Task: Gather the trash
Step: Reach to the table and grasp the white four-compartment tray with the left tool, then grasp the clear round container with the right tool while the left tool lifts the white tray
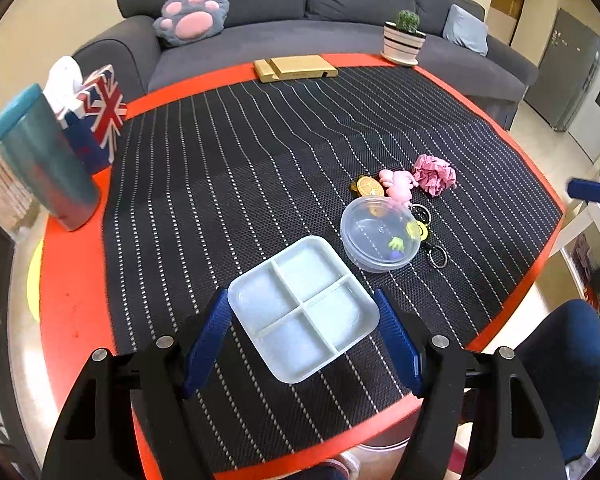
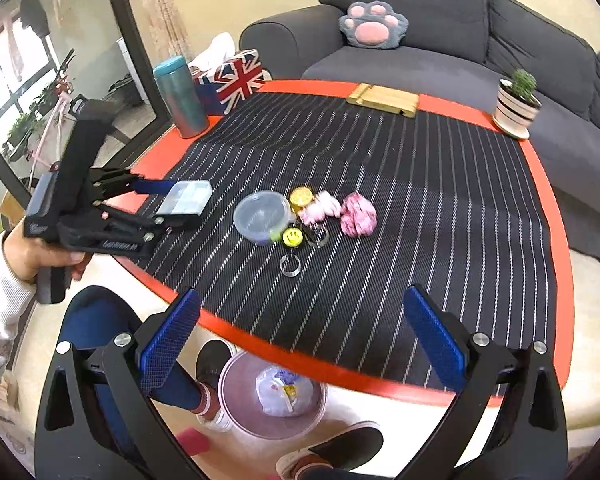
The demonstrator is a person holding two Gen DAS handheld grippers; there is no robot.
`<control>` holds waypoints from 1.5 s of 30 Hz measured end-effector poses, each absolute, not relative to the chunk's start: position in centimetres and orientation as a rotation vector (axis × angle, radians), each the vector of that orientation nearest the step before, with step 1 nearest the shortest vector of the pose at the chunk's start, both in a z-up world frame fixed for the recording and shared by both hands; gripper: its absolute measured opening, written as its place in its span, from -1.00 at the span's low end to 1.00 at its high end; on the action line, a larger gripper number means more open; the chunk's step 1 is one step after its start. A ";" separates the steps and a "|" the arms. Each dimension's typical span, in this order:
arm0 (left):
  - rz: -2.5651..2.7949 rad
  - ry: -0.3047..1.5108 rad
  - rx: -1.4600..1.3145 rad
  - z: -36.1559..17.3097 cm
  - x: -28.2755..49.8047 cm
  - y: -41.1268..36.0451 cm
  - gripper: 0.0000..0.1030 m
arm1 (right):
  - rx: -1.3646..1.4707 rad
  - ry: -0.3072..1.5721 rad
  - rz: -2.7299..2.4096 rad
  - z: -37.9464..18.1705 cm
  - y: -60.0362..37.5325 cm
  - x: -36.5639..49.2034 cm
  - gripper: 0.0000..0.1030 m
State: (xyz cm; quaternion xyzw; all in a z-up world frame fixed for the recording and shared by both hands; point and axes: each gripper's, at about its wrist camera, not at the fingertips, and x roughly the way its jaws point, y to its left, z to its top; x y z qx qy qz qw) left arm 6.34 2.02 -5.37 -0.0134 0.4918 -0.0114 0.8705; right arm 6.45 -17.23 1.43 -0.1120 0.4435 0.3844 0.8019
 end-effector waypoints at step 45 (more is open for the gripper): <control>-0.010 0.998 -0.120 -4.9 2.1 4.3 0.36 | -0.584 1.132 0.954 -5.7 -1.9 11.4 0.18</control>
